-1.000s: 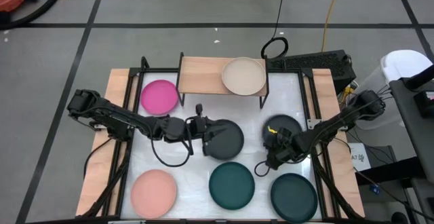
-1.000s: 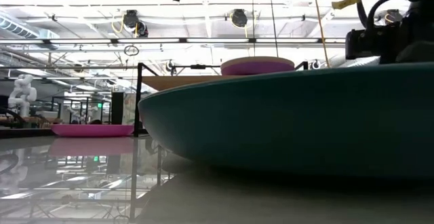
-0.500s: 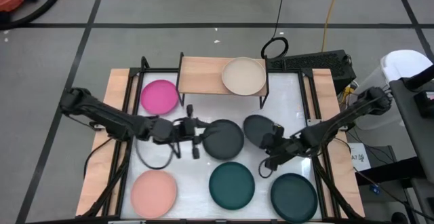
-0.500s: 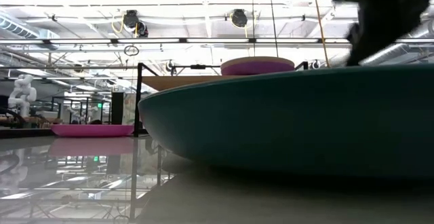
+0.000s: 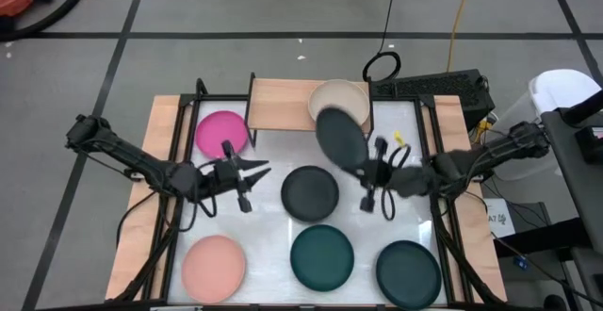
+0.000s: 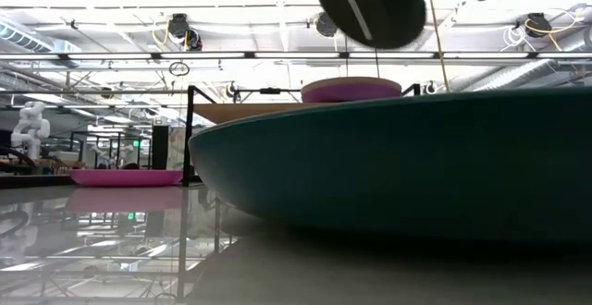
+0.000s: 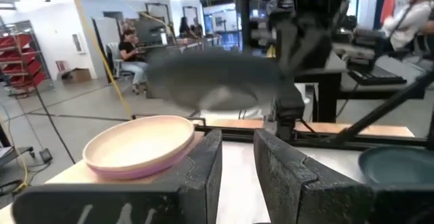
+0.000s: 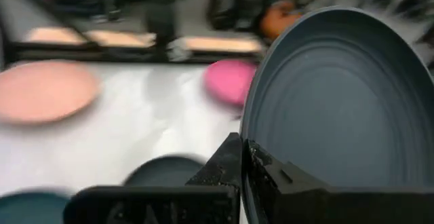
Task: Place and stack plates onto a shelf
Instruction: Stack the right black plate on top of the gray plate on the shelf, then stack the black plate on top of the black plate on the shelf
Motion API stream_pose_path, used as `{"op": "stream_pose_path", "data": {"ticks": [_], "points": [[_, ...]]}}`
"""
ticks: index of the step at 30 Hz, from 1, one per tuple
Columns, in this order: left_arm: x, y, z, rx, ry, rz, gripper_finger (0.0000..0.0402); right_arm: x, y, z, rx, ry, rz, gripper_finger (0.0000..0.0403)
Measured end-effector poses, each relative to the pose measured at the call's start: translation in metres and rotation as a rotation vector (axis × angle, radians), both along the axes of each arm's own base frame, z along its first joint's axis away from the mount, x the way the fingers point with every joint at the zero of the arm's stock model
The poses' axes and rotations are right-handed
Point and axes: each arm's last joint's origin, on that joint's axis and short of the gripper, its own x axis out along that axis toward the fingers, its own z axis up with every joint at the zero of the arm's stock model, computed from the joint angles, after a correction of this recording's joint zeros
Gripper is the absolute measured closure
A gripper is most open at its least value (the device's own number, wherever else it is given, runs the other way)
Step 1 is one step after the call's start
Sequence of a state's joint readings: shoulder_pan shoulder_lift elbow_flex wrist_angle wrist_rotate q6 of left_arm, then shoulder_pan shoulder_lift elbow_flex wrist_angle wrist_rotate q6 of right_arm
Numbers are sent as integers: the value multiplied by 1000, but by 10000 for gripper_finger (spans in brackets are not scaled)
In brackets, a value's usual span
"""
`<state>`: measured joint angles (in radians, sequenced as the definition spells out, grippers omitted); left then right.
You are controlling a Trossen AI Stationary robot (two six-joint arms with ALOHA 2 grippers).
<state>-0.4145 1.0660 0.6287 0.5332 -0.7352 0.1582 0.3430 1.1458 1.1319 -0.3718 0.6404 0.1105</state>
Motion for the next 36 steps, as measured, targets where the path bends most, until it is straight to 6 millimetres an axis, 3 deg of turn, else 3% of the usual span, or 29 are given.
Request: {"op": "stream_pose_path", "data": {"ticks": [4,7,12,18,24,36], "points": [[-7,3,1,-8,-19,0,309,7,-31,17,-88,-22,-159,402],[-7,3,0,-5,-15,0,309,11,-57,17,-124,9,-245,403],[-6,3,0,9,-10,1,309,30,-92,-1,-90,111,-228,403],[-6,3,0,8,-11,1,309,51,-118,-31,-100,252,-233,403],[-6,3,0,8,-12,1,309,64,-122,-49,-92,324,-212,401],[-6,3,0,9,-11,1,309,63,-120,-46,-113,317,-200,334]]}}
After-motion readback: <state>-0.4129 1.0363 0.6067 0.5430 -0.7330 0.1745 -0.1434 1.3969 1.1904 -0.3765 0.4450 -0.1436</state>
